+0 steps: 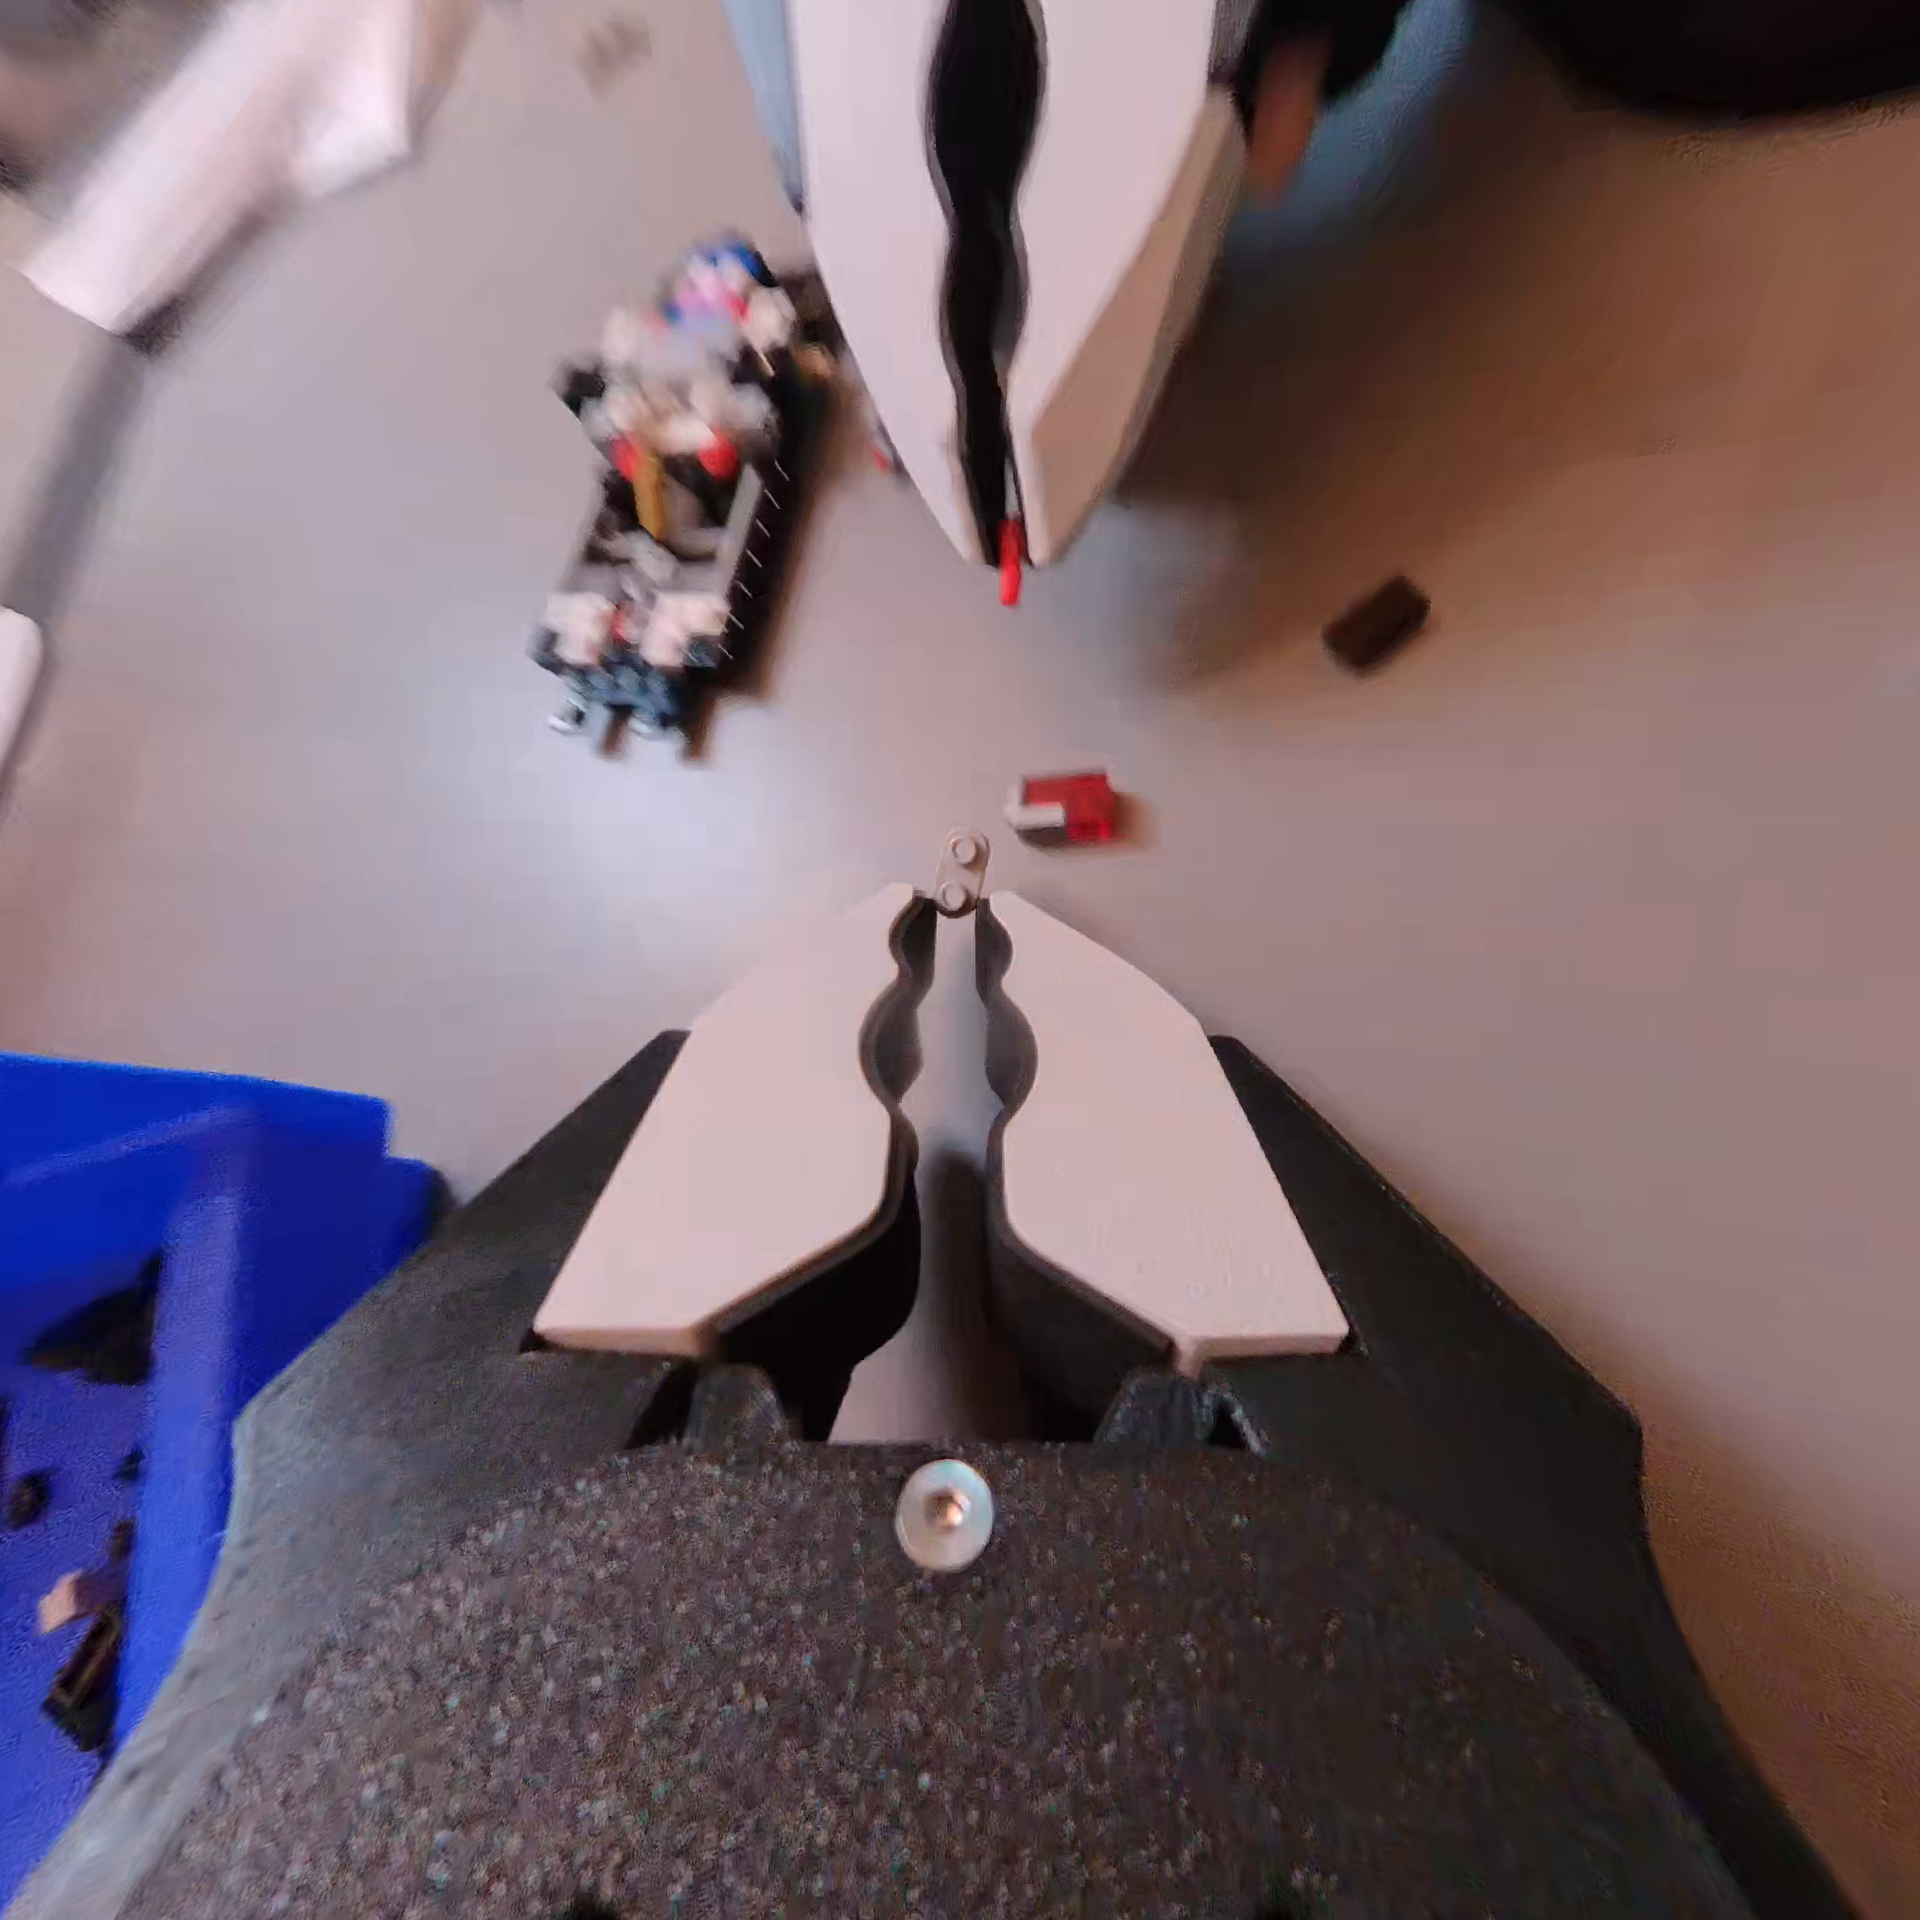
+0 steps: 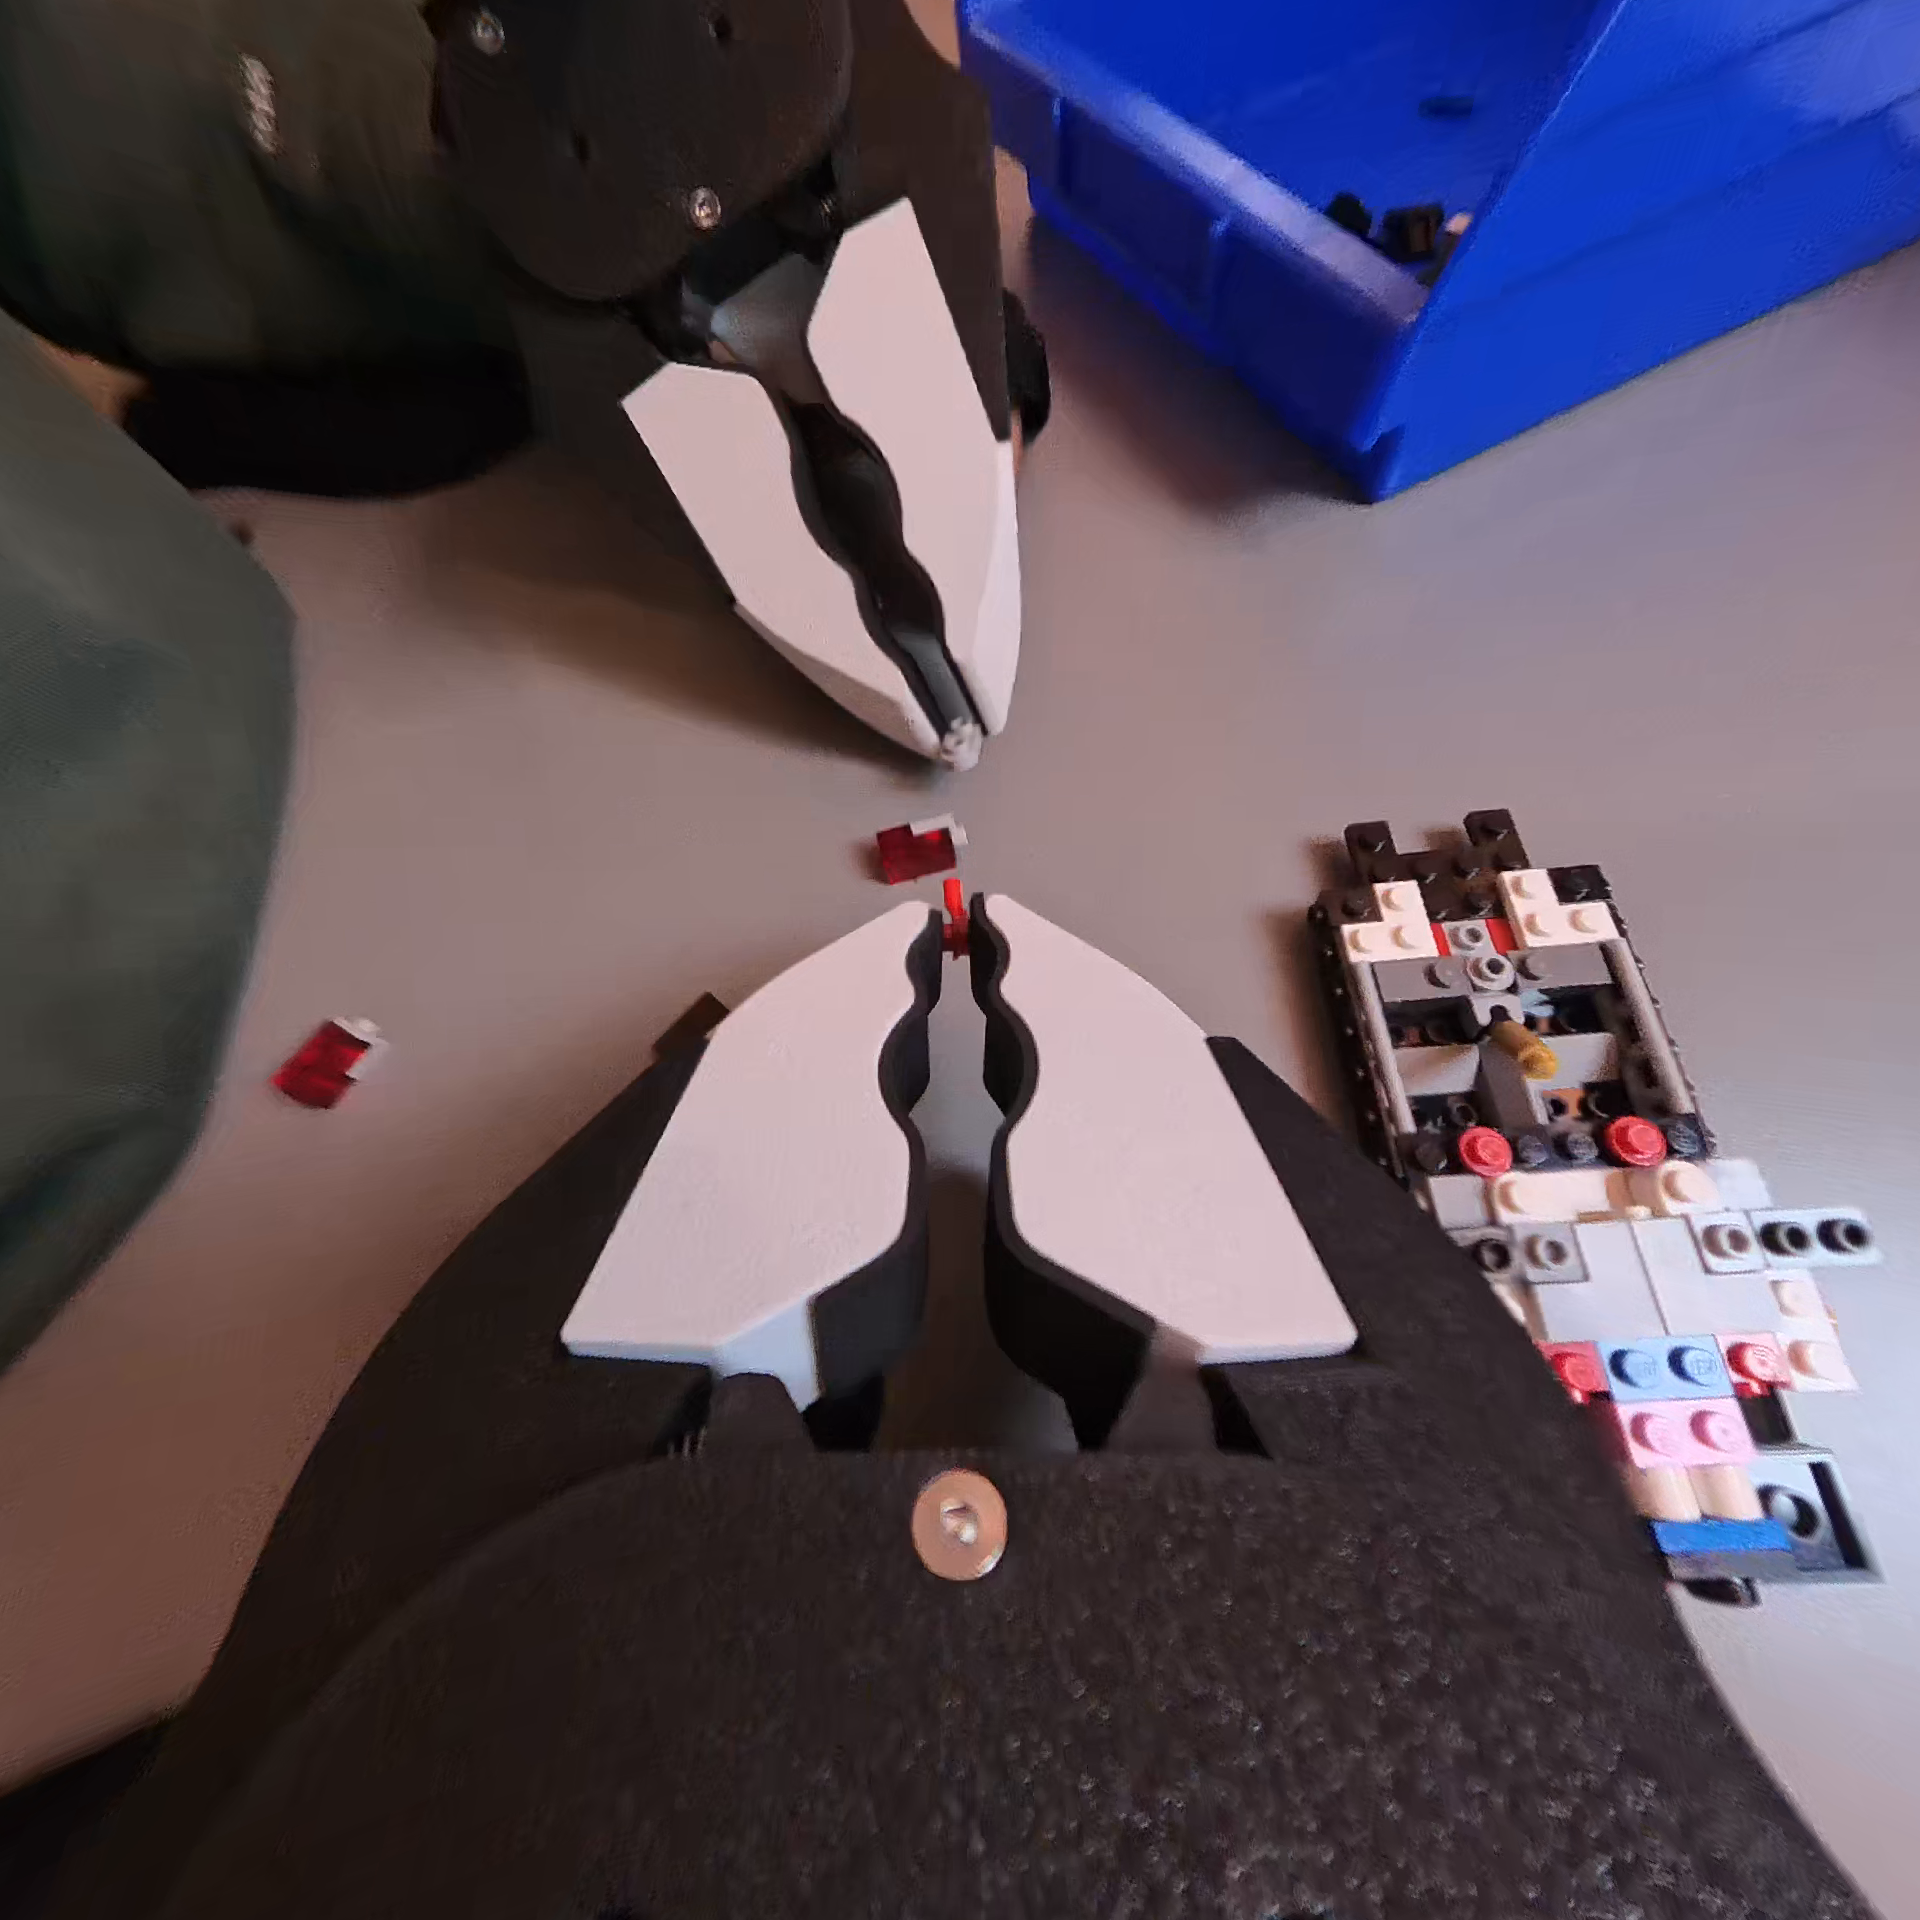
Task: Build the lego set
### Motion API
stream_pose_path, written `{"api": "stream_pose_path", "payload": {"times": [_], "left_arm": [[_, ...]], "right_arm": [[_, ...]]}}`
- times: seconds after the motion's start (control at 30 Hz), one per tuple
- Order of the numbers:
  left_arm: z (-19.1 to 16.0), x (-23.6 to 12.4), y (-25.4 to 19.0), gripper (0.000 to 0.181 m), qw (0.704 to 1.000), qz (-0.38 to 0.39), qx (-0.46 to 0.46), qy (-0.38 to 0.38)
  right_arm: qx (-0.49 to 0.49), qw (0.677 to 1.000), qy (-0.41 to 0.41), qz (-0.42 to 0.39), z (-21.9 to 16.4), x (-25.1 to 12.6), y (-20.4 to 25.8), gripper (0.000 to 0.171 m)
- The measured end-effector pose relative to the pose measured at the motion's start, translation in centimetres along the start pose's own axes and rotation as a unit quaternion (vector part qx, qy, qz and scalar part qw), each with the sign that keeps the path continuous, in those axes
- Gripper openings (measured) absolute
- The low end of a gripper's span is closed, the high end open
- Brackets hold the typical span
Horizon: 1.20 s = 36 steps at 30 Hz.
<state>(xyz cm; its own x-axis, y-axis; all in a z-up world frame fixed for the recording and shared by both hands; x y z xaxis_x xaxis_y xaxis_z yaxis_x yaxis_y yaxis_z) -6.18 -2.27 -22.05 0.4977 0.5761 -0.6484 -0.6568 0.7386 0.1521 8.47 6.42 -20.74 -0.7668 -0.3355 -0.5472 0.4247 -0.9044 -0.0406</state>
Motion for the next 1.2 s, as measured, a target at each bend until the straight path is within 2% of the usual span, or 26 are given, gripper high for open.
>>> {"api": "stream_pose_path", "payload": {"times": [0.07,0.2,0.27,0.43,0.6,0.8,1.0,1.07,1.1,1.2], "left_arm": [[0.0,0.3,-0.1,0.008,1.0,-0.001,-0.002,0.0],[0.2,-0.1,0.0,0.034,0.999,-0.033,-0.033,-0.018],[0.5,-0.4,0.2,0.038,0.997,-0.045,-0.05,-0.042],[1.0,-0.9,-0.3,0.03,0.989,-0.098,-0.07,-0.083],[1.8,-0.3,-0.9,0.021,0.981,-0.122,-0.111,-0.099],[2.6,-1.1,0.0,0.015,0.914,-0.248,-0.282,-0.154],[2.7,-1.4,0.3,0.003,0.87,-0.311,-0.349,-0.159],[3.0,-1.9,0.8,0.003,0.874,-0.298,-0.344,-0.169],[3.1,-2.3,1.3,0.003,0.892,-0.261,-0.326,-0.174],[2.8,-4.4,4.5,0.003,0.959,-0.014,-0.24,-0.152]], "right_arm": [[-0.015,1.0,0.018,-0.008,-0.2,0.4,0.1,0.005],[-0.026,0.999,0.025,-0.009,-0.3,0.7,0.3,0.005],[-0.036,0.999,0.026,-0.012,-0.2,0.8,0.5,0.006],[-0.058,0.998,0.019,-0.008,0.2,1.4,1.1,0.006],[-0.087,0.995,-0.036,-0.021,1.6,1.2,1.5,0.005],[-0.161,0.981,-0.08,-0.068,2.9,0.3,2.3,0.005],[-0.204,0.969,-0.108,-0.085,3.6,0.0,3.0,0.005],[-0.196,0.968,-0.119,-0.106,3.9,-0.1,2.8,0.006],[-0.186,0.968,-0.117,-0.117,3.8,-0.2,2.4,0.013],[-0.147,0.979,-0.088,-0.113,3.1,-0.1,1.5,0.016]]}}
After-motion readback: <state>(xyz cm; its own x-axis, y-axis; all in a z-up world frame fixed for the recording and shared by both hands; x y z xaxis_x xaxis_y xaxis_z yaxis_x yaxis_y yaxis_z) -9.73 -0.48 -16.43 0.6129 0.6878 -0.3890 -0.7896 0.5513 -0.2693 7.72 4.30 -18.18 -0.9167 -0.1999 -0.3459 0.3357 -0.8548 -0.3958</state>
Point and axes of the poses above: each gripper's, where its closed fingertips meet, x out along the fingers, z out of its top, y = z × x across the jaws, the point moved 8 cm from there along -x, back along the fingers, and after that the axes turned 10 degrees about -x, right-handed, at the moved point
